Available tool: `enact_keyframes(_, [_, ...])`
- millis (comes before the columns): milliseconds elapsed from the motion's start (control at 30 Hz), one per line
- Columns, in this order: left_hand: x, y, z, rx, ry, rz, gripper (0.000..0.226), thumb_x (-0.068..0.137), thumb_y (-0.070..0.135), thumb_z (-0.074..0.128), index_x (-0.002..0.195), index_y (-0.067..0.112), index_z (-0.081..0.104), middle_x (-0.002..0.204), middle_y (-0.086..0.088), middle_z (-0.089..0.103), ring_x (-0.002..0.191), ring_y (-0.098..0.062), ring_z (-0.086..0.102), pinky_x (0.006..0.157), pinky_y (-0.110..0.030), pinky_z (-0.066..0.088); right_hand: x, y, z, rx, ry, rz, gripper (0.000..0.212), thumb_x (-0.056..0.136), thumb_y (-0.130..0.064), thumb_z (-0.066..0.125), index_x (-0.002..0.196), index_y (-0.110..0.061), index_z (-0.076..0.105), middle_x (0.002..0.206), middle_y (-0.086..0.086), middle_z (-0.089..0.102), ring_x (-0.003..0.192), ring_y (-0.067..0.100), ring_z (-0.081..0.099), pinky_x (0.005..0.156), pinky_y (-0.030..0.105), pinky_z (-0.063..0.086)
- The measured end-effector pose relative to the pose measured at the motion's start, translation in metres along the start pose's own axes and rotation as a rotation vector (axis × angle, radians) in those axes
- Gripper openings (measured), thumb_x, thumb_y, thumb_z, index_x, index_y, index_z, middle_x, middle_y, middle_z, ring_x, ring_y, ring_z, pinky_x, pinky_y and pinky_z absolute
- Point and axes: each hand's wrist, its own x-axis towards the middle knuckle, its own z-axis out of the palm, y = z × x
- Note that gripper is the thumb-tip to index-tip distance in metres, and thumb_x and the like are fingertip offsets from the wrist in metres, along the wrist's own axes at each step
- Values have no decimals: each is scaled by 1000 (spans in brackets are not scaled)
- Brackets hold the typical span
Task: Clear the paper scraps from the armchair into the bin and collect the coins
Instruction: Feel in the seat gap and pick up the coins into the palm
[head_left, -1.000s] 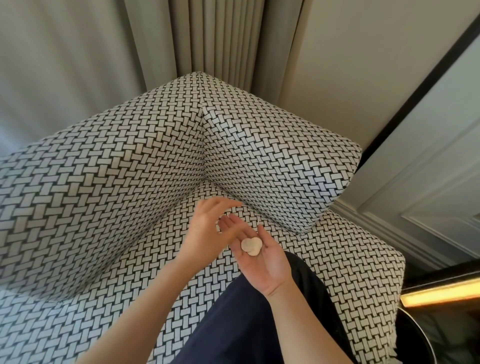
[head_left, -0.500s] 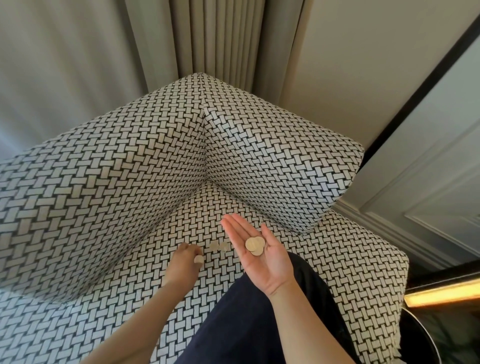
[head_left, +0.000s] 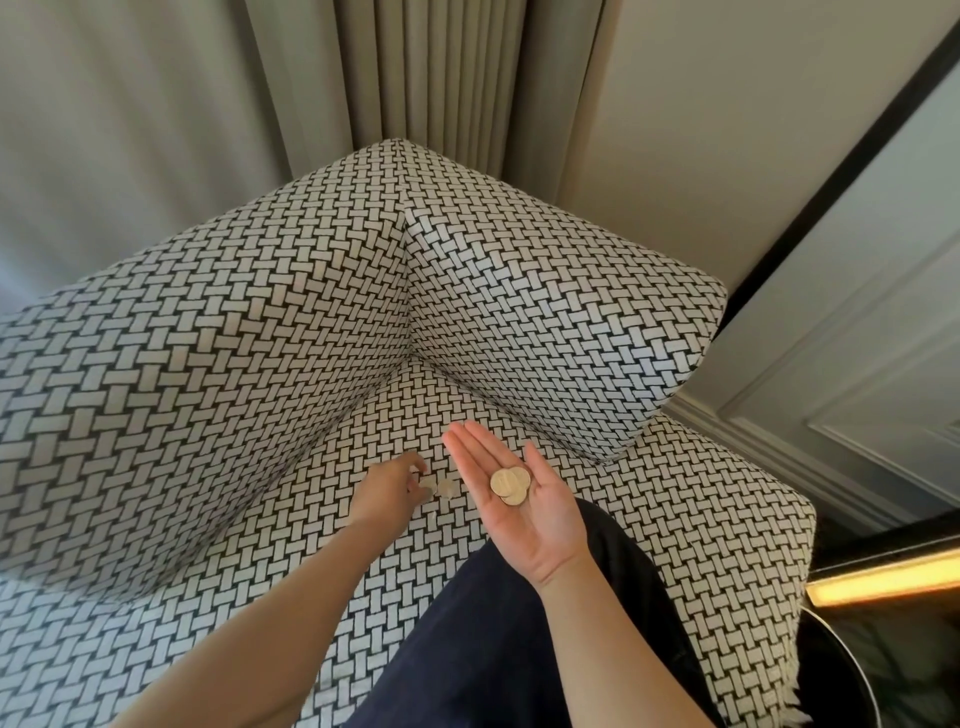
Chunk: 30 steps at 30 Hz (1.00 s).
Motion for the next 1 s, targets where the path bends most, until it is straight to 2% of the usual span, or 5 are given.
enact_keyframes(200, [0,-2,7,9,-8,-58,21,86,22,64,106,15,62,95,-2,63,82,-16,59,74,-31,52,1,0,2,2,3,-2,62,98,-35,30,129,17,43,137,32,44,131,42,40,107,47,35])
enact_keyframes(333, [-4,-5,10,54,15,-26,8,88,24,62,92,17,60,95,-3,63,80,-16,57,71,-32,51,2,1,2,6,6,-3,63,99,-36,28,130,16,43,137,33,44,131,42,39,107,47,35])
enact_keyframes(500, [-6,-2,9,138,-18,39,32,89,28,59,120,26,51,101,0,62,89,-16,59,74,-33,52,2,0,1,4,-3,2,63,100,-38,26,130,16,43,138,31,44,132,41,39,110,46,32])
enact_keyframes(600, [-8,-1,11,186,-45,84,34,89,30,58,122,30,50,101,3,61,91,-16,58,78,-35,52,2,0,2,14,-12,-6,64,100,-38,26,129,16,43,138,32,44,131,41,39,105,48,36])
enact_keyframes(1000, [-11,15,17,64,-67,170,42,83,14,67,120,15,47,92,-5,64,83,-21,61,74,-36,53,3,1,3,-22,-8,-6,65,100,-40,25,128,15,46,137,30,46,133,38,39,108,45,32])
